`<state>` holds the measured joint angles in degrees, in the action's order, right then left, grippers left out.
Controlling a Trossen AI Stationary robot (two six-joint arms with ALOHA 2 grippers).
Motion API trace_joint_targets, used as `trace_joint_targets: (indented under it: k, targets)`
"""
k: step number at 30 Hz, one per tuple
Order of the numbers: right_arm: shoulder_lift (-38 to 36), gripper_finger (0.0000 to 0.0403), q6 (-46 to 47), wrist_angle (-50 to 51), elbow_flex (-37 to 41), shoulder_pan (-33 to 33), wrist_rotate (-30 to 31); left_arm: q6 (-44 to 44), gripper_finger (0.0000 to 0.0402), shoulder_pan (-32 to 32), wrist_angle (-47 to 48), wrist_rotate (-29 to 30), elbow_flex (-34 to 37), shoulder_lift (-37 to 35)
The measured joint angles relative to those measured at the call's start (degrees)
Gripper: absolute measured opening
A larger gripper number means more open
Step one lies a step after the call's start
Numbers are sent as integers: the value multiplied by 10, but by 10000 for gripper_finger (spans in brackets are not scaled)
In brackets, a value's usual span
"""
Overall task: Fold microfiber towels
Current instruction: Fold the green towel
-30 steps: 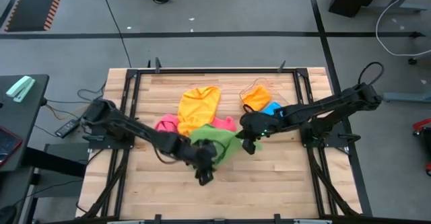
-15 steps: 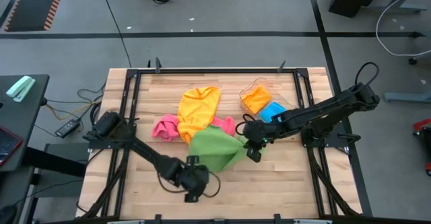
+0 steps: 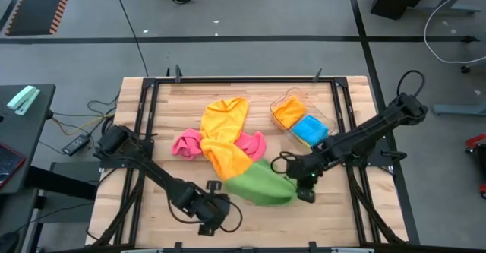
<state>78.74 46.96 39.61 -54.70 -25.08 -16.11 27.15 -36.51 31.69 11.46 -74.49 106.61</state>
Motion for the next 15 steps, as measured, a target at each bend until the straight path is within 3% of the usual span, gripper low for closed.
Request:
trace_joint_targets:
  k: [5, 8, 15]
  targets:
    - [0, 8, -22, 81, 0, -38, 14, -70, 104, 7, -56, 6, -18, -7]
    - [0, 8, -31, 121, 0, -40, 35, -68, 95, 20, -93, 20, -18, -7]
    - [0, 10, -71, 145, 0, -39, 187, -70, 100, 58, -148, 54, -19, 1]
